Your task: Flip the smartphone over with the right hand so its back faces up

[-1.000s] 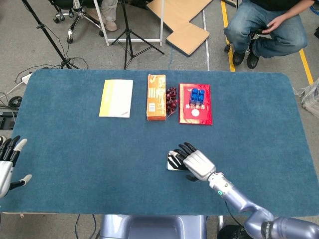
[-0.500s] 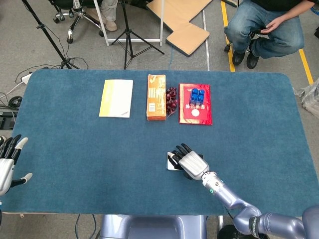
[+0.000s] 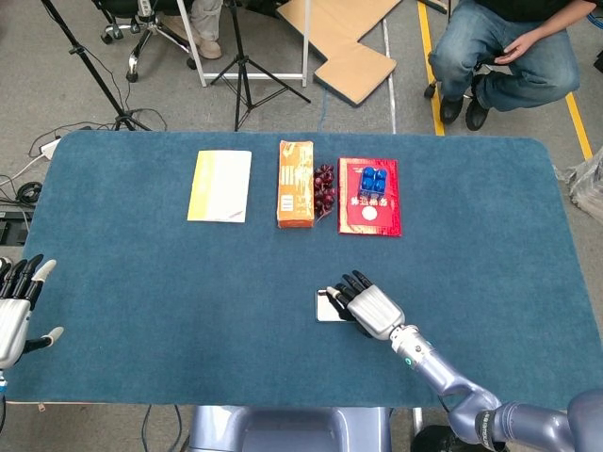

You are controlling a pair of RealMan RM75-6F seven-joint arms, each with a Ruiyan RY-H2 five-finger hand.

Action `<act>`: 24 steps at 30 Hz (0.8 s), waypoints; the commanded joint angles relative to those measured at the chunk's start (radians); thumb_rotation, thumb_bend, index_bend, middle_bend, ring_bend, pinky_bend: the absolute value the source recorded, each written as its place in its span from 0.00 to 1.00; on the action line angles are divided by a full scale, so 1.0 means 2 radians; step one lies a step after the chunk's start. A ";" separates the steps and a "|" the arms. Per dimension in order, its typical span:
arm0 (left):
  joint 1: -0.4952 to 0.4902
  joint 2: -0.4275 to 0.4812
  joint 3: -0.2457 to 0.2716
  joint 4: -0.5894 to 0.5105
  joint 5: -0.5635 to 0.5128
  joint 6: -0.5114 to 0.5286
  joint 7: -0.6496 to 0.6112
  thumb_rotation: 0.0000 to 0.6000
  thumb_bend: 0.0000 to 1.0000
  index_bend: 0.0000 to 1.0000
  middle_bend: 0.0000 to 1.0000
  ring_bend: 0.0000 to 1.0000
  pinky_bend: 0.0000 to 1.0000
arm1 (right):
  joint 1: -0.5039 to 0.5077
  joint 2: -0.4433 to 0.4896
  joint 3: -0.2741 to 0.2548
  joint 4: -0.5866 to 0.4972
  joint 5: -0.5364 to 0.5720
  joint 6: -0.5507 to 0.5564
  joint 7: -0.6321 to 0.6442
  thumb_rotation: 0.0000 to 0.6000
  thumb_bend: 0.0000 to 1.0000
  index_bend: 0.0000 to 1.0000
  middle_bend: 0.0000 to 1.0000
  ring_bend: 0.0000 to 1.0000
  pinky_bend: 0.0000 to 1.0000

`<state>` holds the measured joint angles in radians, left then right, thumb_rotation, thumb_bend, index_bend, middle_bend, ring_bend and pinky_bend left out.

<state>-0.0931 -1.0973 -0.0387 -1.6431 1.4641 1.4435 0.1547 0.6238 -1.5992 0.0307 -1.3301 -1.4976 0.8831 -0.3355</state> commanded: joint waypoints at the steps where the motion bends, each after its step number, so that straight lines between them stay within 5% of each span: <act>1: 0.000 0.000 0.000 0.000 -0.001 0.000 0.001 1.00 0.00 0.00 0.00 0.00 0.00 | 0.000 0.002 -0.002 0.001 0.006 -0.003 0.006 1.00 0.23 0.08 0.11 0.02 0.03; 15: -0.001 -0.001 0.002 0.001 0.000 0.001 0.002 1.00 0.00 0.00 0.00 0.00 0.00 | 0.010 -0.003 0.002 0.028 0.030 -0.021 0.021 1.00 0.28 0.12 0.15 0.06 0.11; 24: -0.001 -0.001 0.002 0.001 0.001 0.002 0.002 1.00 0.00 0.00 0.00 0.00 0.00 | 0.012 -0.004 -0.010 0.044 -0.002 -0.001 0.079 1.00 0.70 0.20 0.22 0.11 0.20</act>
<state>-0.0948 -1.0996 -0.0338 -1.6404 1.4662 1.4477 0.1583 0.6463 -1.6112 0.0190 -1.2422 -1.4825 0.8692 -0.2076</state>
